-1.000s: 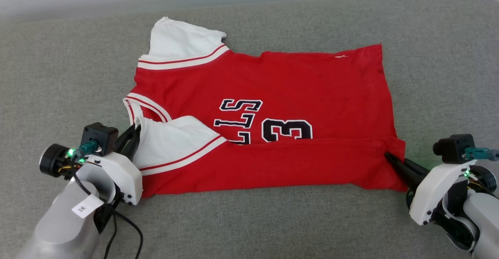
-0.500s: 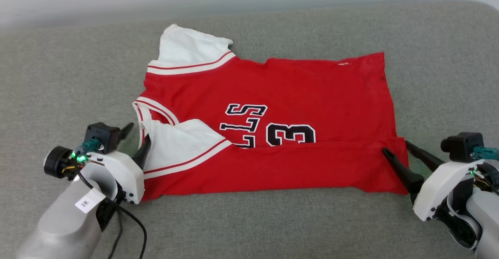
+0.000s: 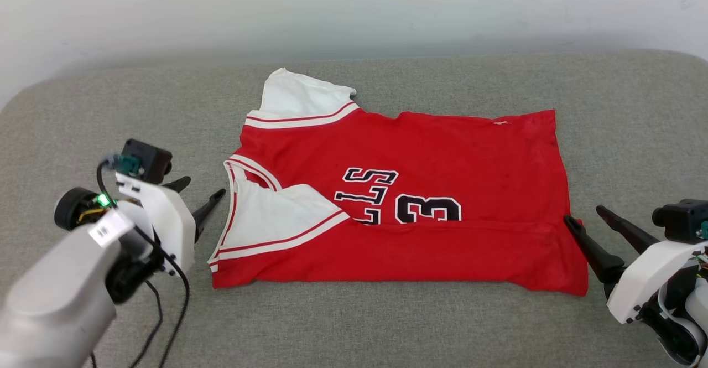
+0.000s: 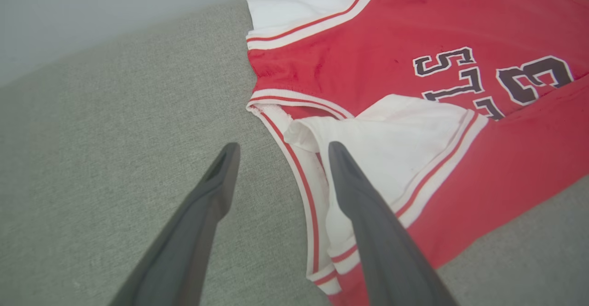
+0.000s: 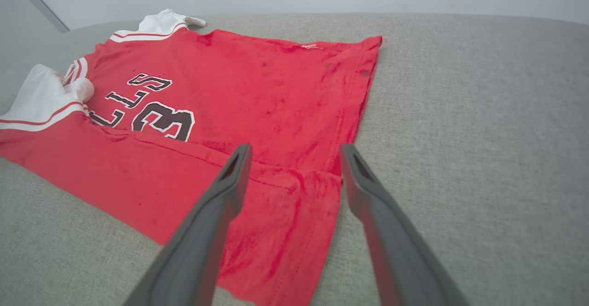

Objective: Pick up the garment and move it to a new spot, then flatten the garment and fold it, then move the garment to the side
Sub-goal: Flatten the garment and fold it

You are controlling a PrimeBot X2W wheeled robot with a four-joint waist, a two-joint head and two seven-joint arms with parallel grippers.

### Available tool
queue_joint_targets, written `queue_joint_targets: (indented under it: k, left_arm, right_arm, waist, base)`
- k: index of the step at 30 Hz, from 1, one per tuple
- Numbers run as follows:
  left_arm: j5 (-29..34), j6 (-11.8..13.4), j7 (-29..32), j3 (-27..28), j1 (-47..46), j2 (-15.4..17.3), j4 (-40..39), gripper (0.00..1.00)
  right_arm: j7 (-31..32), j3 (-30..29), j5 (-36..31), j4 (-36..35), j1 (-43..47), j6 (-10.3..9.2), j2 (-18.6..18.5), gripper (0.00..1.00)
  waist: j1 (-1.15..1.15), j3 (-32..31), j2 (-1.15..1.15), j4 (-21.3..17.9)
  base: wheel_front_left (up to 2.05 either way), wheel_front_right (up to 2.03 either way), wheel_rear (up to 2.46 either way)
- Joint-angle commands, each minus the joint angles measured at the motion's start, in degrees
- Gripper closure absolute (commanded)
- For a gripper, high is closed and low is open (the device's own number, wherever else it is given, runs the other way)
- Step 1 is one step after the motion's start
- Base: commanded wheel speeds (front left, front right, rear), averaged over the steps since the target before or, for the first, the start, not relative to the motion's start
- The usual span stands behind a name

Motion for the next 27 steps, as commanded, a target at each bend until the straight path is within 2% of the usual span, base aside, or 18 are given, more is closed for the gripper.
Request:
queue_joint_targets:
  k: [1, 7, 13, 19, 27]
  left_arm:
    - [-1.1, 0.0, 1.8, -0.2, -1.6, 0.9, -1.0, 0.0]
    - [-9.5, 0.0, 19.3, -3.4, -4.5, 4.8, -6.0, 0.0]
    - [-14.0, 0.0, 32.2, -6.2, -5.5, 5.2, -6.5, 0.0]
    - [-13.4, 0.0, 36.8, -9.3, -5.1, 4.1, -5.3, 0.0]
    - [-12.8, 0.0, 36.6, -11.8, -3.1, 1.2, -0.1, 0.0]
  right_arm:
    - [0.3, -0.3, -0.4, -0.2, 0.5, -0.09, 0.3, 0.0]
    - [1.4, -1.6, -1.5, -0.8, 1.0, -0.09, 1.4, 0.0]
    - [2.8, -2.3, -2.6, -1.3, 1.0, -0.09, 2.6, 0.0]
    - [3.8, -2.7, -3.0, -1.6, 0.9, -0.09, 3.7, 0.0]
    - [4.7, -2.4, -3.6, -1.9, -0.7, -0.09, 5.1, 0.0]
  waist:
    - [0.01, -0.1, 0.0, 0.1]
    - [0.01, -0.2, 0.0, 0.1]
    - [0.01, -0.2, 0.0, -0.5]
    - [0.01, 0.7, 0.0, -1.5]
    - [0.01, 2.5, 0.0, -2.9]
  base:
    - [0.0, 0.0, 0.0]
    - [0.0, 0.0, 0.0]
    - [0.0, 0.0, 0.0]
    - [0.0, 0.0, 0.0]
    - [0.0, 0.0, 0.0]
